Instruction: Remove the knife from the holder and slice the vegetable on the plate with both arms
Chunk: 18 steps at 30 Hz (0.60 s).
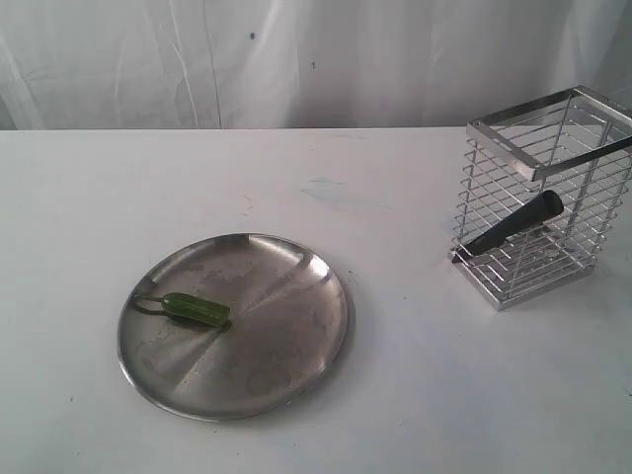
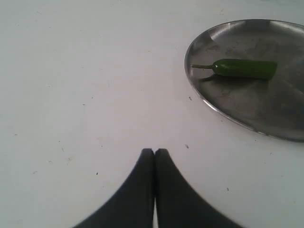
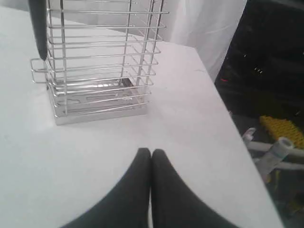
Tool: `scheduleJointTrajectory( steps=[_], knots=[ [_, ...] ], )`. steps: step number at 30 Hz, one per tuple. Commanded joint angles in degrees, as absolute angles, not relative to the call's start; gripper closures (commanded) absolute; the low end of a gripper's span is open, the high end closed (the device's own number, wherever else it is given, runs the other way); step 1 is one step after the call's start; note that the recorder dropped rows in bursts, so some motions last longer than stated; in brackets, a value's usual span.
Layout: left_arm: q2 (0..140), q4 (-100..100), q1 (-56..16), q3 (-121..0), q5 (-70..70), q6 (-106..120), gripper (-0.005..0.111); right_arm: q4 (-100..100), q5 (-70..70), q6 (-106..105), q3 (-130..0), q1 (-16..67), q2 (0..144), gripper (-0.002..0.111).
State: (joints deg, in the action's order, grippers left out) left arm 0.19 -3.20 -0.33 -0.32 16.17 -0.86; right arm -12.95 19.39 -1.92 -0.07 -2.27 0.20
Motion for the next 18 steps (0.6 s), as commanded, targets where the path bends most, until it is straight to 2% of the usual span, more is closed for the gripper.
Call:
scheduleJointTrajectory(
  steps=[1,8,13,18],
  knots=[
    [0.0,-3.35,-0.66,0.0,16.3,-0.82,0.107,-18.96,16.42,-11.65,0.0,-2.65,0.0,0.108],
    [0.0,-3.35,-0.66,0.0,16.3,-0.82,0.107,-15.38,7.17,-9.95,0.0,-2.65,0.0,0.108],
    [0.0,-3.35,-0.66,0.0,16.3,-0.82,0.107,10.8,4.87,16.11,0.0,-2.65,0.0,0.108],
    [0.0,-3.35,-0.66,0.0,16.3,-0.82,0.107,16.57,0.0,35.22,0.0,-2.65,0.0,0.108]
  ],
)
